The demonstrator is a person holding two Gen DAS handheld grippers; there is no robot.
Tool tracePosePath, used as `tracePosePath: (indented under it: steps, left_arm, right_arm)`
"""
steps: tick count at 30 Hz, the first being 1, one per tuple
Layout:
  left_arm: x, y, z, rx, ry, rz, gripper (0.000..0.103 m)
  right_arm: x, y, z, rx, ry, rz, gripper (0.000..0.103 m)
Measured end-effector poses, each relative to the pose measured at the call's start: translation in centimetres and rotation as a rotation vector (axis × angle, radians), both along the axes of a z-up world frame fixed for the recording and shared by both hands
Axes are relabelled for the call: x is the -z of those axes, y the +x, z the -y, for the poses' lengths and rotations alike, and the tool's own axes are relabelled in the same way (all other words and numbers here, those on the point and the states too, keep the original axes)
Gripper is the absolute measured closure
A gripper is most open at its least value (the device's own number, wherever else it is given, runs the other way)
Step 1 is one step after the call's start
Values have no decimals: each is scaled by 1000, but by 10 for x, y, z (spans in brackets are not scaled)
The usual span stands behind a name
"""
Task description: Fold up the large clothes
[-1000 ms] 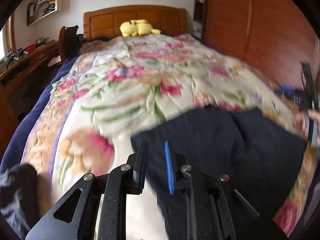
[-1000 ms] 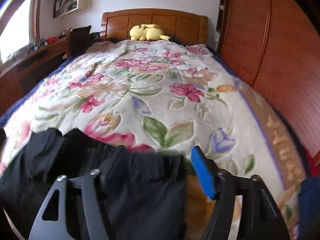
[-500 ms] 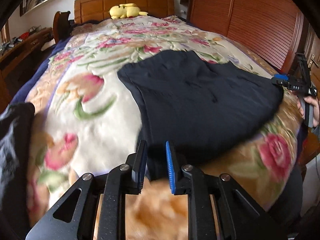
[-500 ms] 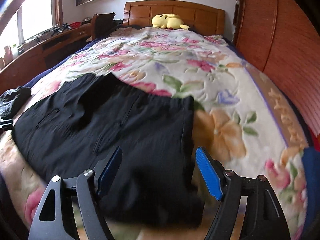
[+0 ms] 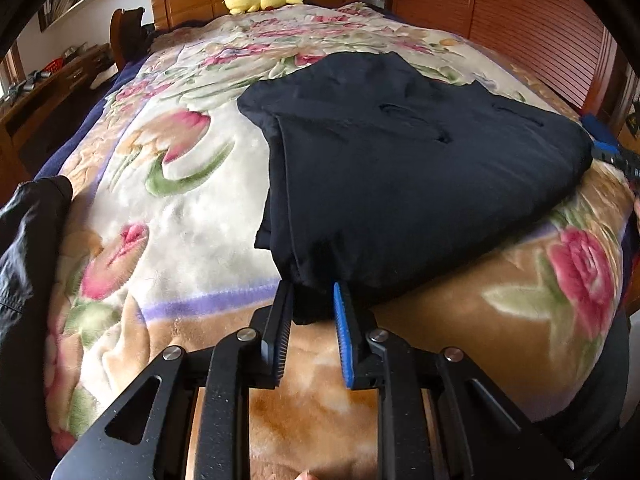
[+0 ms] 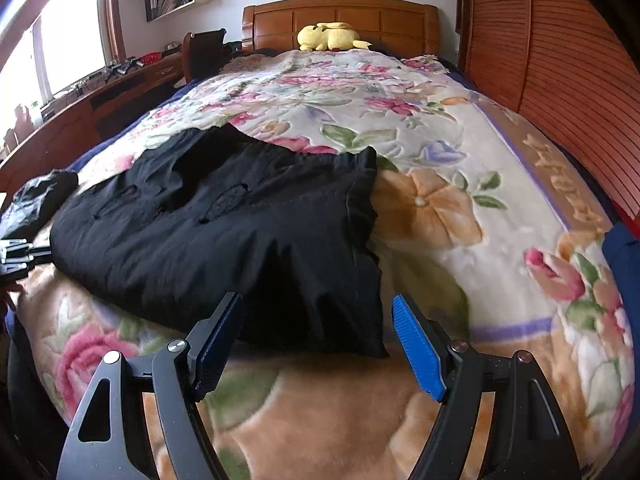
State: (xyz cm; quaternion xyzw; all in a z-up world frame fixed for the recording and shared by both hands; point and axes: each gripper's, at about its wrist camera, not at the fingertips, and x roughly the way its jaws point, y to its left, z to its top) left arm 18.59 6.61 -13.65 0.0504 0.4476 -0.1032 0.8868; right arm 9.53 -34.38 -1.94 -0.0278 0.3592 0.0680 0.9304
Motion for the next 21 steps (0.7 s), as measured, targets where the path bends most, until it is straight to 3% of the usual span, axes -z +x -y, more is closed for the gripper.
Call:
tracePosePath:
  steps: [10,16,21]
  left_arm:
    - [-1,1,-3,-24,-12,10,80]
    - [-6,10,-9,-28,-58,15,80]
    - [-11,19,-16,-37,-146,14,80]
  right_arm:
    - [16,2,0,6,-7,-50,25]
    - [26,8,-3,0,-4,-69,25]
    - [33,11,-2,6,-14,-73,25]
